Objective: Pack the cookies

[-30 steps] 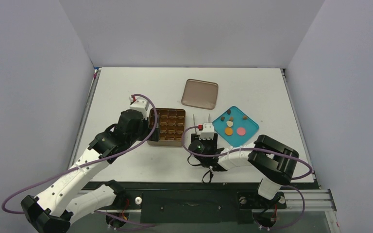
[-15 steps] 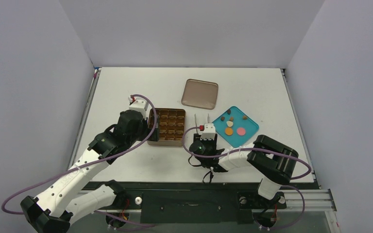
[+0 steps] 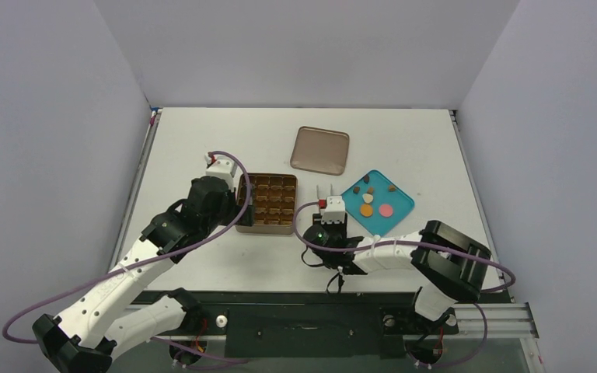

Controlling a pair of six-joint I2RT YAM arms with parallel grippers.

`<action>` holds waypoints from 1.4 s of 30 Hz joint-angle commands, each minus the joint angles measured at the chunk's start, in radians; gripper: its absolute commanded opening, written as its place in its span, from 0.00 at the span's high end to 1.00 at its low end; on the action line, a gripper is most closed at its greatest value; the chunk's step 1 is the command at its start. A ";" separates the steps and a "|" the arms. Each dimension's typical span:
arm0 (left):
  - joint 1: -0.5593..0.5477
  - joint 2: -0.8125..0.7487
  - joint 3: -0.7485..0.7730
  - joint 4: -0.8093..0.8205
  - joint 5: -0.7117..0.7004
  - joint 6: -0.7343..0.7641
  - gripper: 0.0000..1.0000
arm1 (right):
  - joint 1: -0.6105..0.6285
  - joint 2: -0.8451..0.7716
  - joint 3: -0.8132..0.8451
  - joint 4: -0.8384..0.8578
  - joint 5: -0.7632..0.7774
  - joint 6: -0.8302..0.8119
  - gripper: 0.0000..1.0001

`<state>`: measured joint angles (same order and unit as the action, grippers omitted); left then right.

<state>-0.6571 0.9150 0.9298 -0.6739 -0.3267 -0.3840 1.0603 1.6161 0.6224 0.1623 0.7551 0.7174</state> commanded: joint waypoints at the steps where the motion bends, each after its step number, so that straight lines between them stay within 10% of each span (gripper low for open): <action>1: 0.005 -0.026 0.005 0.023 -0.013 0.005 0.03 | 0.006 -0.105 0.061 -0.120 0.010 0.010 0.58; 23: 0.006 -0.069 0.000 0.025 0.014 0.005 0.03 | -0.230 -0.476 0.205 -0.708 -0.288 -0.056 0.58; 42: 0.007 -0.074 -0.003 0.027 0.038 0.005 0.03 | -0.423 -0.445 0.299 -0.815 -0.409 -0.143 0.57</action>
<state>-0.6571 0.8516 0.9264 -0.6735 -0.3054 -0.3840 0.6445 1.1526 0.8707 -0.6605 0.3687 0.6006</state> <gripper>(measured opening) 0.968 0.427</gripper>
